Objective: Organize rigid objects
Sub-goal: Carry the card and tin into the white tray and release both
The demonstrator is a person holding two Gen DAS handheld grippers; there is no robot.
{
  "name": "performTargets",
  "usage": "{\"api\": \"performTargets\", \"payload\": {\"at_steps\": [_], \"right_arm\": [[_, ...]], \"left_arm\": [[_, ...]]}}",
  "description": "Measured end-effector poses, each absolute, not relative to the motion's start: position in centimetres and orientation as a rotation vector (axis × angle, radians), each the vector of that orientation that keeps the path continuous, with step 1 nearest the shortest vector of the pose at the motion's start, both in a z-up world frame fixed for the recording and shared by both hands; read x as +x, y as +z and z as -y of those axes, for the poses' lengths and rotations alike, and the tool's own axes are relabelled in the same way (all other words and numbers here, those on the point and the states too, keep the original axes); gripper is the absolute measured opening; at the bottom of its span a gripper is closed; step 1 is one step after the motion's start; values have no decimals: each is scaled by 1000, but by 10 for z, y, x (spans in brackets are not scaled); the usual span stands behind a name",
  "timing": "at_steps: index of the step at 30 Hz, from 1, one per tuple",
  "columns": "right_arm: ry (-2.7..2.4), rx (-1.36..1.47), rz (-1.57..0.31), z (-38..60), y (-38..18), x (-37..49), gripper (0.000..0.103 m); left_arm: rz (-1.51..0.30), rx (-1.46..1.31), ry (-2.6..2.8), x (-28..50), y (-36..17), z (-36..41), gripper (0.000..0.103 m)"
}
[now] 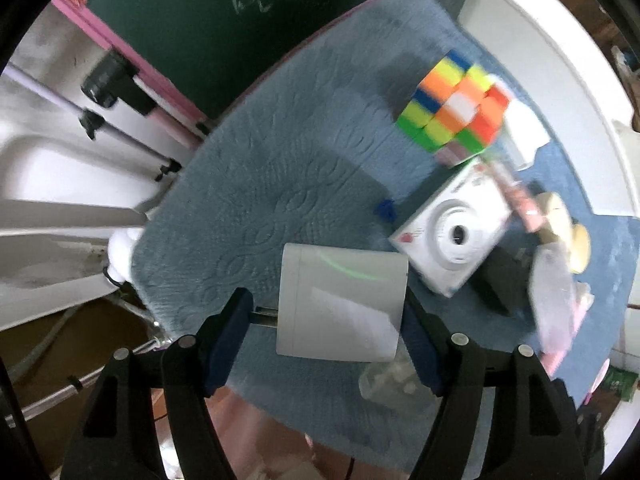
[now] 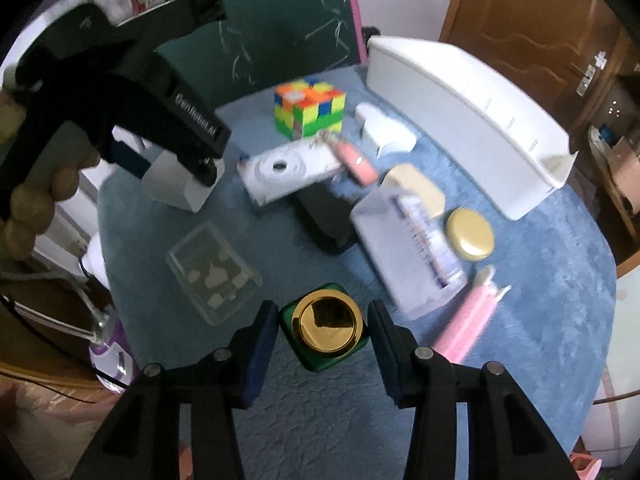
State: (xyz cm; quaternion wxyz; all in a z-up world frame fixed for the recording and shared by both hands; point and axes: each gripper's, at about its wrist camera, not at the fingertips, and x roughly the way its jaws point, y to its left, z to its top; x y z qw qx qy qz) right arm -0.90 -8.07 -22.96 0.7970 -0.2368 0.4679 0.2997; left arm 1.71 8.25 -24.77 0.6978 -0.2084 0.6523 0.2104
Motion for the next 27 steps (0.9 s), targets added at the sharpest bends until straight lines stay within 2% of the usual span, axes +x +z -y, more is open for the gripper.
{"api": "performTargets", "payload": {"at_steps": [12,16,22,27], "right_arm": [[550,-293,-907,118,-102,52,47],[465,-183,-909,128,-68,99,47],[297,-47,-959,131,-57,178,47],[156,20,-1078,122,-109,244,47]], "left_arm": [[-1198,-316,250,81,-69,-61,75],[-1130,-218,155,127,-35,-45,75],[-1096,-94,-2,209,-45,-18,75],[-1132,-10,-64,280,-106,-5,75]]}}
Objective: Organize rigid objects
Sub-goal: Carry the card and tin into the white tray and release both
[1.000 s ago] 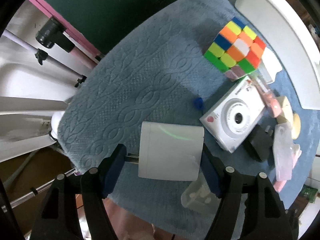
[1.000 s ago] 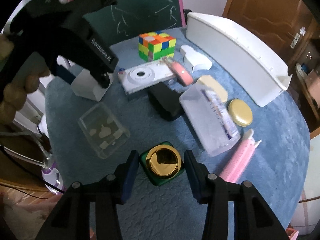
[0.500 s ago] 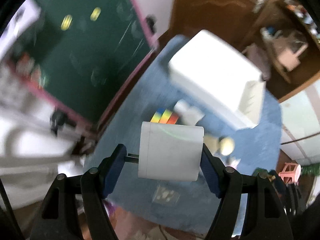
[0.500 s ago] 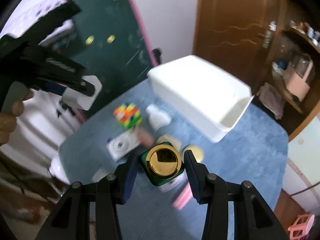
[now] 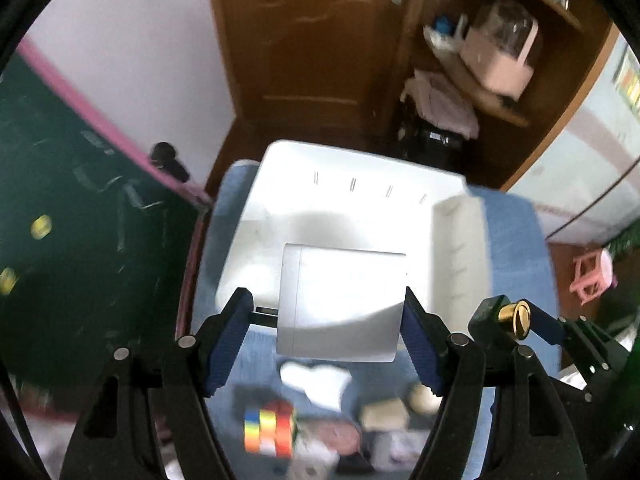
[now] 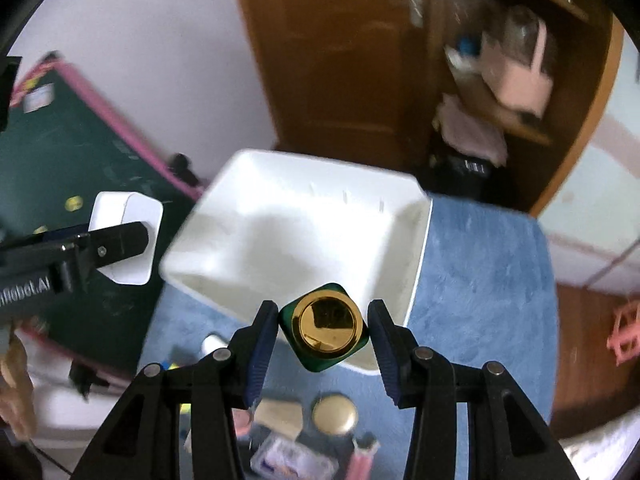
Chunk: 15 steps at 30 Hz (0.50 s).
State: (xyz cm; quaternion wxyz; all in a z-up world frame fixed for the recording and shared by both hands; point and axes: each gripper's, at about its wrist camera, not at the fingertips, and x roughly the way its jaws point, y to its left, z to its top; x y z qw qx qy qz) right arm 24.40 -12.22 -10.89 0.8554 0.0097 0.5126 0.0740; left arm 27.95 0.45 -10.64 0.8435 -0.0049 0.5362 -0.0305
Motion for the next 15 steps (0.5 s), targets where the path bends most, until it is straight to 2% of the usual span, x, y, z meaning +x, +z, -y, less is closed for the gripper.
{"api": "performTargets", "payload": {"at_steps": [8,15], "right_arm": [[25,62,-1293,105,-219,300,47],[-4,38,-1389,105,-251,296,47]], "left_arm": [[-1308,16,-51,335,-219,-21,75],[-1372,82,-74,331,-247,-23,75]]}}
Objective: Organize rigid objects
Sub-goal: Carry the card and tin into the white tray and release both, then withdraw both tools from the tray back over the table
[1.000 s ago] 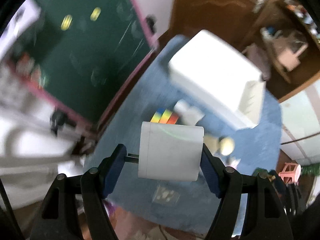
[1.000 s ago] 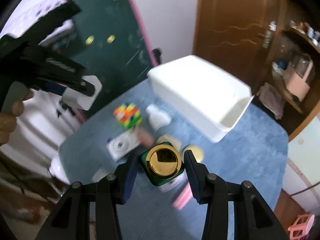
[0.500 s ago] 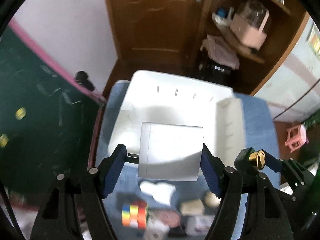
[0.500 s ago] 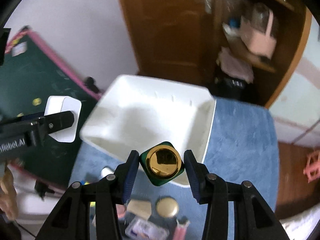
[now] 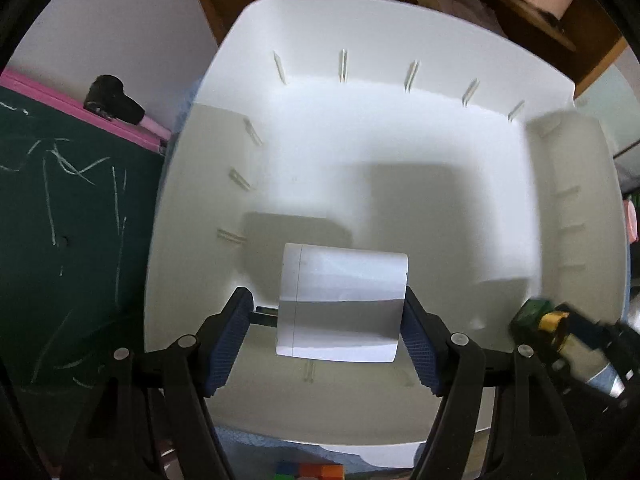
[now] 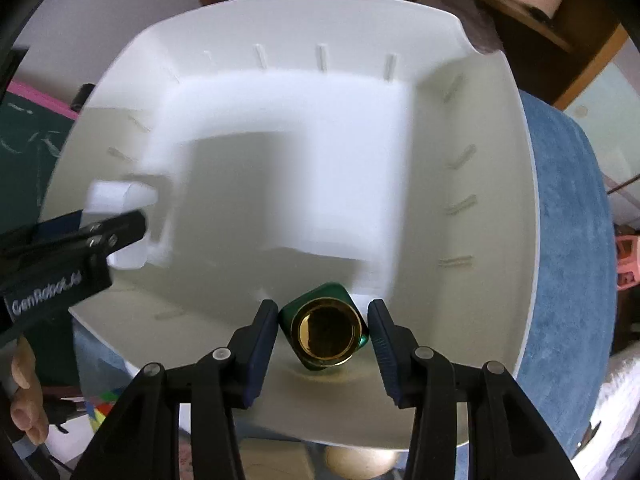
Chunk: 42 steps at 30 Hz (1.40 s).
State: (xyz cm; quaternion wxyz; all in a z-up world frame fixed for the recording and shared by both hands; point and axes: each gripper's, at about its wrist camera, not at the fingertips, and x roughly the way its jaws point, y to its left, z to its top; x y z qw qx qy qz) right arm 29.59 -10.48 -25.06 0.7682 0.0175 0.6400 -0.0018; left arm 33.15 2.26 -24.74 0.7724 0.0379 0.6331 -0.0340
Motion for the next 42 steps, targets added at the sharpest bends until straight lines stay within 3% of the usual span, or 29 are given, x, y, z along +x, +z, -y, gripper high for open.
{"api": "performTargets", "payload": {"at_steps": [3,5,8,13,17,19,21,23,25,33,42], "right_arm": [[-33,21,-1407,115,-249,294,40],[-77,-48,-1404,117,-246,293,42],[-151,-174,-1390,127,-245,287,31],[-140,-196,-1386,135,-244,280,31],[-132,-215,-1367,120,-246,289,35],[-115,-177,-1364,122,-244,288,43],[-111,-133,-1347,119,-239,298,56],[-96,-92,-1314,116,-230,294,61],[-81,-61,-1282,113,-220,290,61],[-91,-14,-1174,100,-171,266,61],[-49,70,-1091,94,-119,224,61]], "left_arm": [[-1394,102,-59,326,-252,-23,75],[-1394,135,-56,321,-253,-18,75],[-1406,183,-67,312,-255,-8,76],[-1392,182,-70,296,-254,-1,76],[-1369,142,-102,286,-243,0,78],[-1324,156,-96,280,-232,0,86],[-1287,148,-102,275,-220,-1,87],[-1269,106,-115,271,-207,-5,88],[-1252,64,-125,263,-195,-7,93],[-1141,10,-155,282,-154,-24,94],[-1056,-28,-180,253,-111,-32,94]]}}
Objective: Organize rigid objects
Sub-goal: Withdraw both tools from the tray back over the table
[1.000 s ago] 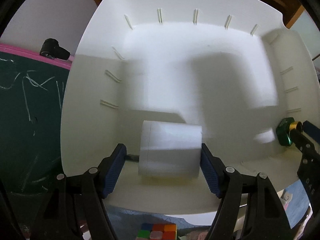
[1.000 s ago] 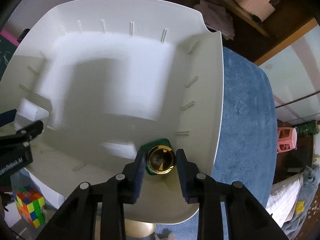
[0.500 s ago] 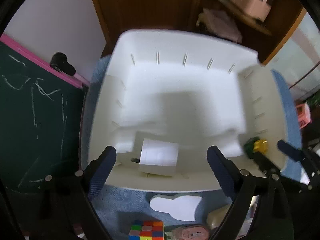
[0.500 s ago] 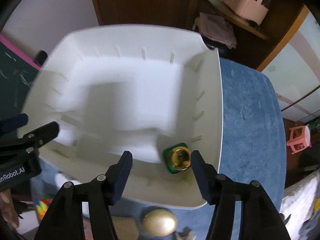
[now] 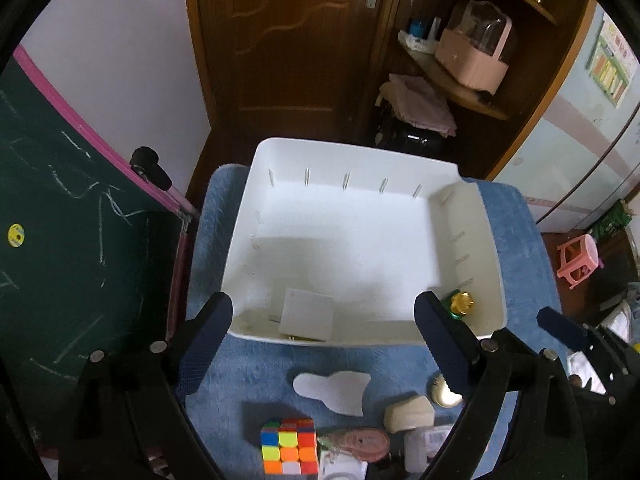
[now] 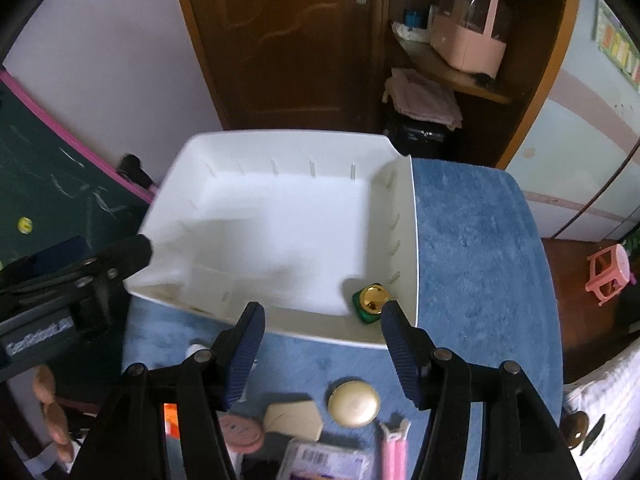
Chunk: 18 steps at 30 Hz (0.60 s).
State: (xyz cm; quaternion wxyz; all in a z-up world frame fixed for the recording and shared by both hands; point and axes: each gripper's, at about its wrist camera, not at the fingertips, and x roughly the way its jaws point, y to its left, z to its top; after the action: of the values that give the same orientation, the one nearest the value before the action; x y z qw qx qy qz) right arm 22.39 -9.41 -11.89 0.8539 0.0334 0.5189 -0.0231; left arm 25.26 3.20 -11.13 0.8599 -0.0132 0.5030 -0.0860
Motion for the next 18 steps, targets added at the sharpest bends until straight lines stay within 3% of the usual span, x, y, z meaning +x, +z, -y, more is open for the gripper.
{"api": "performTargets", "payload": {"at_steps": [18], "right_arm": [[110,112,-892,94,-28,107,65]], "left_arm": [[-901,-84,-203,158,-33,-40,94]]}}
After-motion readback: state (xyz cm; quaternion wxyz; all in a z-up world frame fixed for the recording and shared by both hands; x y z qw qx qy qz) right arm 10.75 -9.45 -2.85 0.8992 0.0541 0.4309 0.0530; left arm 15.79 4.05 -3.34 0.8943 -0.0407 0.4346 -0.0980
